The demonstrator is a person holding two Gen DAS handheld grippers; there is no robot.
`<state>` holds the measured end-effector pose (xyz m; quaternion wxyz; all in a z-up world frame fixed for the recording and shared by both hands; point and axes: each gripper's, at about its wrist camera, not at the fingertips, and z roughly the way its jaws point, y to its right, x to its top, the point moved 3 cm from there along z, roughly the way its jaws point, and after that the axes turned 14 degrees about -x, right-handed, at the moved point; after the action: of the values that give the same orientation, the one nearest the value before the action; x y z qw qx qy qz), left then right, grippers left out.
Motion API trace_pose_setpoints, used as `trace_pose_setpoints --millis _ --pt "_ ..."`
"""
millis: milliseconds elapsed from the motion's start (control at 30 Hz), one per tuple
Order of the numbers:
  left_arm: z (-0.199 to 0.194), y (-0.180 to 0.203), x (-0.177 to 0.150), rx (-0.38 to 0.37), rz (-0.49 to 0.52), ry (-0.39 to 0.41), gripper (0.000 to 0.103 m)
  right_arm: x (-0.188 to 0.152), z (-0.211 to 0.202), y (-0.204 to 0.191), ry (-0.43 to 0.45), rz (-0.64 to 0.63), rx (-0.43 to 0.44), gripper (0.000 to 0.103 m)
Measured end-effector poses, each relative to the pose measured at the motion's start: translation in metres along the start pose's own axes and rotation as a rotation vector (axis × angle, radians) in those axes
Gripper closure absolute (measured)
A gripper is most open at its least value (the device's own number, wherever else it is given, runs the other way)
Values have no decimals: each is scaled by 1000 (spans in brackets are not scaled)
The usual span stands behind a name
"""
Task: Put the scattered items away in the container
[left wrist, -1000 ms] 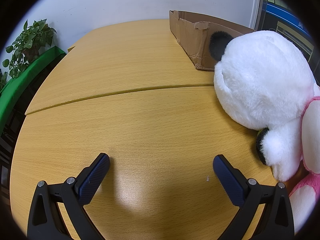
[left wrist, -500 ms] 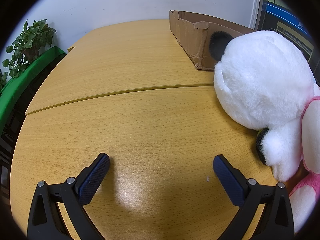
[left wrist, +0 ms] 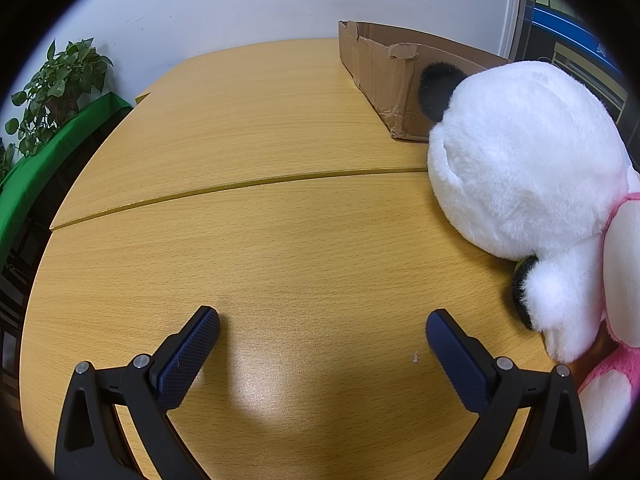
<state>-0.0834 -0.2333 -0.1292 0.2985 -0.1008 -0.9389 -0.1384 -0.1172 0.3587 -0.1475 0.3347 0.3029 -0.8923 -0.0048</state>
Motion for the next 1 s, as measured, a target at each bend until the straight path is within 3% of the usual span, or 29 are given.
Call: trace_pose_setpoints --millis 1000 --pt "-10 -4 -6 -16 19 -5 0 0 0 0 0 2 -2 0"
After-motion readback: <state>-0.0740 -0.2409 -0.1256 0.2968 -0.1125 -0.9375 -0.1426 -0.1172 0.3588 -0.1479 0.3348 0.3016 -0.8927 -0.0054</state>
